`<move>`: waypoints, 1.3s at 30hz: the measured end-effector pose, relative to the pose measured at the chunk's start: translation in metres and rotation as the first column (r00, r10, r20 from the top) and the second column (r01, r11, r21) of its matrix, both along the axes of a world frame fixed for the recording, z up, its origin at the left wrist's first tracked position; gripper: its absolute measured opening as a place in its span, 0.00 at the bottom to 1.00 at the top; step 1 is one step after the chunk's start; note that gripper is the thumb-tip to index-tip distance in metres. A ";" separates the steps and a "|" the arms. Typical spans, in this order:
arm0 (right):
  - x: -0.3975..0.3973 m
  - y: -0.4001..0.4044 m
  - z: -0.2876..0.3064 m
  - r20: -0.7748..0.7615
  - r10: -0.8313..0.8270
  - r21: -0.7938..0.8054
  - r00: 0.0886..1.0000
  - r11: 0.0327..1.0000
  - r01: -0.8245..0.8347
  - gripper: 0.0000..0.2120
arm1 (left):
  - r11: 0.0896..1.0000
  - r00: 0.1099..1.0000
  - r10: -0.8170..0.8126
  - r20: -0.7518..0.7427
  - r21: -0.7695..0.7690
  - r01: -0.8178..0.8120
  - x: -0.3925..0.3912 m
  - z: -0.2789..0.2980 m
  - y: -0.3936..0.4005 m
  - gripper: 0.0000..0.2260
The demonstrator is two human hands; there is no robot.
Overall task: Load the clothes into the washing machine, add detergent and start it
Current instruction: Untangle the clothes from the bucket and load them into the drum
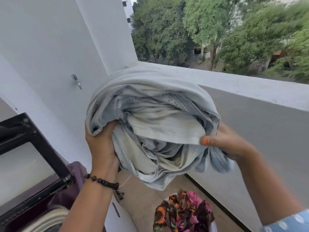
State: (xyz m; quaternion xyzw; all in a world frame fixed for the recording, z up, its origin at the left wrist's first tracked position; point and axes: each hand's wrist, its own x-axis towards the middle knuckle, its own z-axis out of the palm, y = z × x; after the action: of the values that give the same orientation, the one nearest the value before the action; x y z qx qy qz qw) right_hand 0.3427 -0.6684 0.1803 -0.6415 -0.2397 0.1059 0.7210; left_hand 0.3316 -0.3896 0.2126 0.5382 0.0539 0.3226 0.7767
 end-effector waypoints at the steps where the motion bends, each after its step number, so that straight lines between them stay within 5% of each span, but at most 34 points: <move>1: -0.001 0.006 -0.004 -0.056 0.029 0.065 0.998 0.998 -0.025 0.55 | 0.998 1.000 -0.016 -0.020 -0.053 0.015 -0.001 -0.004 -0.004 0.38; 6: -0.001 0.032 -0.022 -0.185 -0.114 0.160 0.976 0.976 0.145 0.44 | 0.988 0.991 -0.059 -0.124 -0.146 0.041 -0.009 -0.024 -0.008 0.31; 10: -0.004 0.050 -0.031 -0.289 -0.168 0.241 0.943 0.940 0.241 0.35 | 0.993 0.981 -0.049 -0.186 -0.115 0.027 -0.021 -0.032 -0.002 0.35; 14: -0.008 0.071 -0.040 -0.348 -0.151 0.281 0.925 0.925 0.257 0.22 | 0.996 0.964 -0.018 -0.266 -0.094 -0.007 -0.042 -0.044 0.011 0.27; 29: -0.043 0.213 -0.050 -0.401 0.088 0.138 0.912 0.990 -0.034 0.24 | 0.955 0.901 0.208 -0.382 -0.119 -0.271 -0.151 -0.069 0.126 0.24; 39: -0.080 0.361 -0.069 -0.477 0.203 0.012 0.855 0.974 -0.225 0.24 | 0.933 0.857 0.161 -0.489 -0.209 -0.294 -0.218 -0.097 0.276 0.28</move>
State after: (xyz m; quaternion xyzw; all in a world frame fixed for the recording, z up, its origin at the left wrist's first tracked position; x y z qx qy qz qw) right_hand 0.2629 -0.3074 0.1118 -0.5808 -0.1227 0.3447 0.7272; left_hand 0.1132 -0.1141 0.1159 0.4756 0.3463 0.2643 0.7643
